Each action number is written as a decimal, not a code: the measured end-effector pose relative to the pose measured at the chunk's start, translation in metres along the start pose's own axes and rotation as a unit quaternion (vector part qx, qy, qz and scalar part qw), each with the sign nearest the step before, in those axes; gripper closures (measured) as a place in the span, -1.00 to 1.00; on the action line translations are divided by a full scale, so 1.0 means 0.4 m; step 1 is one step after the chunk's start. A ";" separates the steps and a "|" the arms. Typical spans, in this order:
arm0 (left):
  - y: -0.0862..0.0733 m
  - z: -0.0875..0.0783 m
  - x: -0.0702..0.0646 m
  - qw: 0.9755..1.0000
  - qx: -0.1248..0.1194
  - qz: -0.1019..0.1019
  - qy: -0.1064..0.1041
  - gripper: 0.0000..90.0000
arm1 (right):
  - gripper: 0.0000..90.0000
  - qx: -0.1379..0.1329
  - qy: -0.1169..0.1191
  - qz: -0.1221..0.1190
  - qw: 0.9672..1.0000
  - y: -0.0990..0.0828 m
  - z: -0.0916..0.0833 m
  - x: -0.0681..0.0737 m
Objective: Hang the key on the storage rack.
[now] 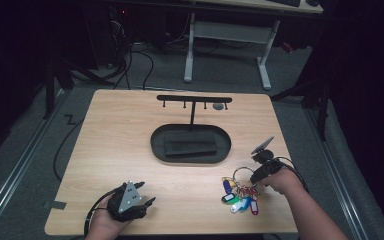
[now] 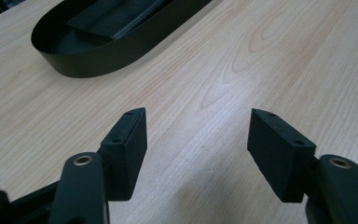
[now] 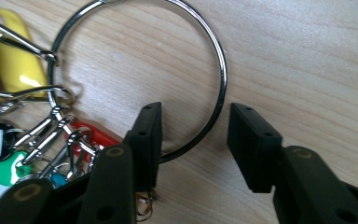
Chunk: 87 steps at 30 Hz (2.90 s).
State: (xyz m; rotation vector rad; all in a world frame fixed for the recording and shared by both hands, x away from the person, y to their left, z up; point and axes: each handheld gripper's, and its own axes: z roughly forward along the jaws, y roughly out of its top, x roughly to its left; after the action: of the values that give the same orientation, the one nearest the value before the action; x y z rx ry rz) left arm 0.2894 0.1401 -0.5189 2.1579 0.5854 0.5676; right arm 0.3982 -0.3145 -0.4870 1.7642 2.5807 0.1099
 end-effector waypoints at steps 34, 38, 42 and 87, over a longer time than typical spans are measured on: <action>-0.012 -0.012 -0.012 1.000 -0.015 0.002 -0.019 -0.12 | 0.93 -0.007 -0.056 -0.108 0.993 0.038 -0.122 0.052; -0.011 -0.012 -0.010 1.000 -0.018 -0.005 -0.023 -0.12 | 0.94 -0.016 -0.030 -0.120 0.992 0.019 -0.169 0.063; -0.010 -0.010 -0.012 1.000 -0.019 -0.004 -0.025 -0.12 | 0.94 -0.031 -0.027 -0.137 0.990 0.001 -0.210 0.087; -0.028 -0.027 0.011 0.999 -0.021 -0.037 -0.006 -0.18 | 0.95 -0.126 -0.029 -0.191 0.973 0.105 -0.495 0.179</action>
State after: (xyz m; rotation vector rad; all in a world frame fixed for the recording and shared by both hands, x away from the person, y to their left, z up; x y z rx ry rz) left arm 0.2843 0.1554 -0.5208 2.0902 0.6382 0.5224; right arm 0.4013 -0.2425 -0.2849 1.1513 2.6643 0.3546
